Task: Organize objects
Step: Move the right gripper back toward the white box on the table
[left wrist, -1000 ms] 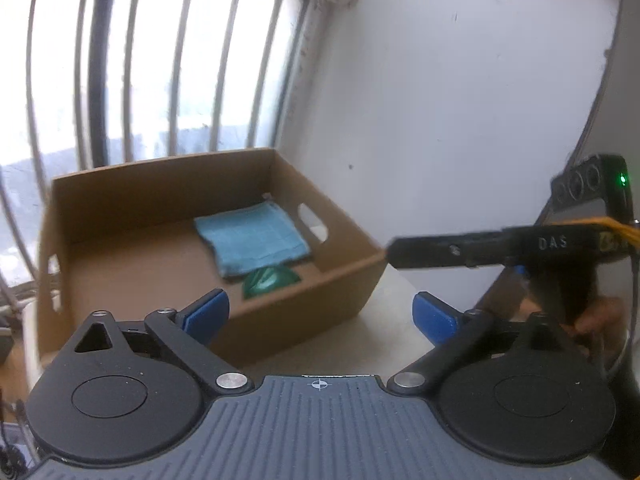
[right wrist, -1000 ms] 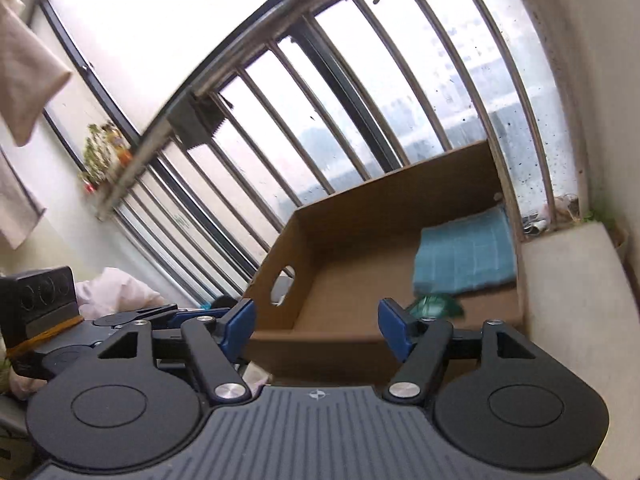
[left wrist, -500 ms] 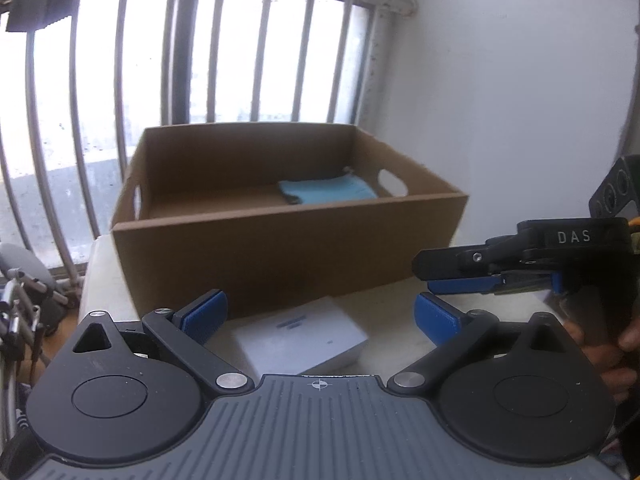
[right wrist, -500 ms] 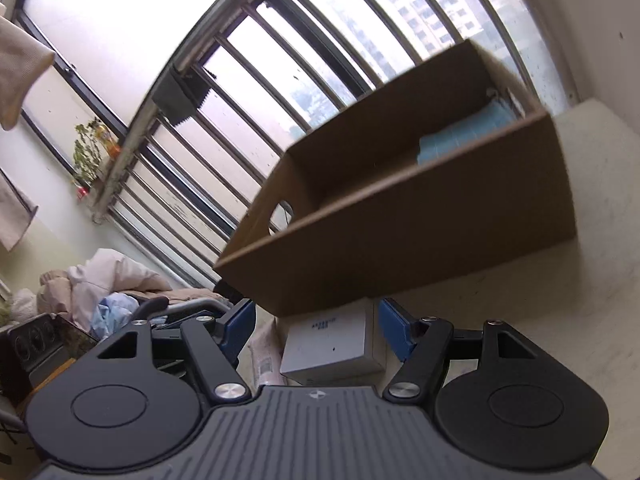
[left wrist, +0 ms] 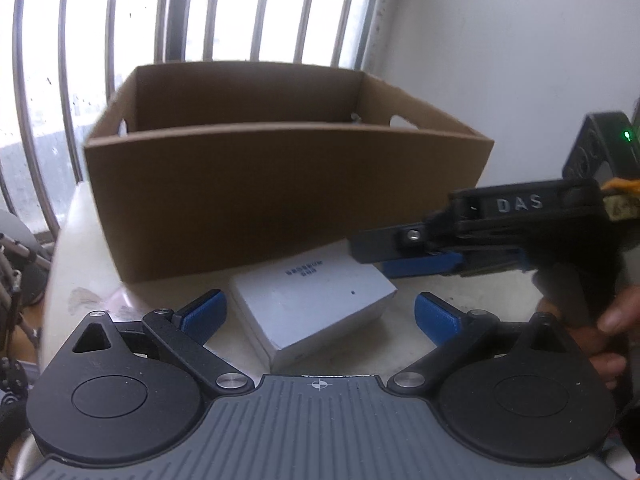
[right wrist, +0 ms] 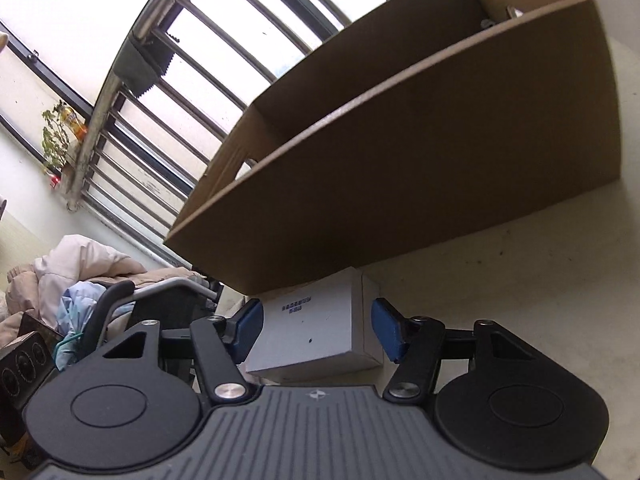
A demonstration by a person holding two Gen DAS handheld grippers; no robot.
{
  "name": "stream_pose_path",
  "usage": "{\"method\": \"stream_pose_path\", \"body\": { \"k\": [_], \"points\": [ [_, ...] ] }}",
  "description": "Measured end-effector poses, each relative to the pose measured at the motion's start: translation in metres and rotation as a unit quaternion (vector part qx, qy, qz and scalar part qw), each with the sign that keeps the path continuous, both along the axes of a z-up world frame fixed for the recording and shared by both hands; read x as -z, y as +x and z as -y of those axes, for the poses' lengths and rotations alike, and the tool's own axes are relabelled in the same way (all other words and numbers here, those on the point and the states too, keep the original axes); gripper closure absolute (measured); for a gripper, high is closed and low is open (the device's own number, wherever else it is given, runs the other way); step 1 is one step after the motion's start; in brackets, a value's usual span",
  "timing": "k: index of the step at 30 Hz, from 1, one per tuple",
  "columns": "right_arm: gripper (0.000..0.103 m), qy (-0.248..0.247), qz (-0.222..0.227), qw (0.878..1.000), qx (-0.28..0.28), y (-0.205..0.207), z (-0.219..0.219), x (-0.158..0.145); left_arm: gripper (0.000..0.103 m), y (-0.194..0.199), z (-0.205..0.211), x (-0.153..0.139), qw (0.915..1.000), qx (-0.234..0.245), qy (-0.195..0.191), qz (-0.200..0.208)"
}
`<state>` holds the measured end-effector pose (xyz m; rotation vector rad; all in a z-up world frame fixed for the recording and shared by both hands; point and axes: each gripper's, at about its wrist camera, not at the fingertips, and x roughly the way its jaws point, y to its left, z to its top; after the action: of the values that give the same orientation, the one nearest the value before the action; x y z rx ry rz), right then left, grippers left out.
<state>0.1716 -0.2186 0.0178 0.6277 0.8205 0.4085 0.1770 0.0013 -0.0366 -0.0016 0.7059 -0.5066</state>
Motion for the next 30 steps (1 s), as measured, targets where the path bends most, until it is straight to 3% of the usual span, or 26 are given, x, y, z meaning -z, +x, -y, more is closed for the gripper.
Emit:
{"method": "stream_pose_path", "body": {
  "k": [5,12,18,23,30],
  "points": [
    [0.040,-0.009,-0.014,1.000,-0.025,0.013,-0.007,0.005,0.001,0.007,0.007,0.013,0.9996,0.007,-0.004,-0.029],
    [0.040,-0.010,-0.020,0.999,-0.041,0.018,-0.004,0.004,0.001,0.001,0.015,0.015,0.9996,0.003,0.021,-0.021],
    [0.040,-0.018,-0.024,0.999,-0.022,0.019,0.002,0.005,0.001,-0.002,0.020,0.015,0.9994,0.008,0.028,-0.020],
    [0.038,-0.016,-0.031,0.999,-0.021,0.016,0.003,0.009,0.001,-0.004,0.023,0.012,0.9994,0.017,0.012,-0.027],
    [0.038,-0.023,-0.030,0.999,-0.021,0.007,0.010,0.007,0.001,-0.007,0.036,0.010,0.9991,0.027,0.017,-0.028]
  ]
}}
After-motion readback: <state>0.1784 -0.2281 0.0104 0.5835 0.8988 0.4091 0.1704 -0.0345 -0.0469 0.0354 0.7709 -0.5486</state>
